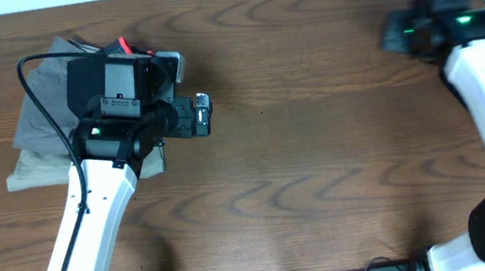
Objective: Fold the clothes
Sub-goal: 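Grasp the black polo shirt with the right gripper and drag it leftward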
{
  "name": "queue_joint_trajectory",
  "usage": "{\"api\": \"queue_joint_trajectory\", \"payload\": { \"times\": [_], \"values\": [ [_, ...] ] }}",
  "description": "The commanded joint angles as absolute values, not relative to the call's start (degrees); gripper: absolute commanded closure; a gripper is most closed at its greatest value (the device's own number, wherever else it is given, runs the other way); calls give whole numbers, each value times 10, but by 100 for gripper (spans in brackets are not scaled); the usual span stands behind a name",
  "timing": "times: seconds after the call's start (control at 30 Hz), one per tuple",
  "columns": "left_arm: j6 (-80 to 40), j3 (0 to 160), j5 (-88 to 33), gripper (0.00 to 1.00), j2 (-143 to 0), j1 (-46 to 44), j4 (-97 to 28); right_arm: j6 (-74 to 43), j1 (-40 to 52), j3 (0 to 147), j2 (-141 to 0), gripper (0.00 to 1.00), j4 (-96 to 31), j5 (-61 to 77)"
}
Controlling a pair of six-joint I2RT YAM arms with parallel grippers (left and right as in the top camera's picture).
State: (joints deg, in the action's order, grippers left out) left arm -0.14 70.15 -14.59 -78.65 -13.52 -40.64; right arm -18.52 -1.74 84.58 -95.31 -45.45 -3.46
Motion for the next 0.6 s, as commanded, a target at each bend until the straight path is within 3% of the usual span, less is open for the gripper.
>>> {"api": "queue_joint_trajectory", "payload": {
  "times": [0.0,0.17,0.43,0.5,0.57],
  "values": [
    [4,713,-141,2,-787,-135,-406,-226,-98,846,-993,37,-468,-132],
    [4,713,-141,2,-787,-135,-405,-237,-166,846,-1071,31,-468,-102],
    [3,713,-141,2,-787,-135,-405,-237,-189,846,-1186,29,-420,-97],
    [4,713,-141,2,-787,-135,-404,-237,-191,846,-1198,30,-402,-96],
    [4,713,-141,2,-787,-135,-404,-236,-192,846,-1207,38,-389,-97]
  ]
}}
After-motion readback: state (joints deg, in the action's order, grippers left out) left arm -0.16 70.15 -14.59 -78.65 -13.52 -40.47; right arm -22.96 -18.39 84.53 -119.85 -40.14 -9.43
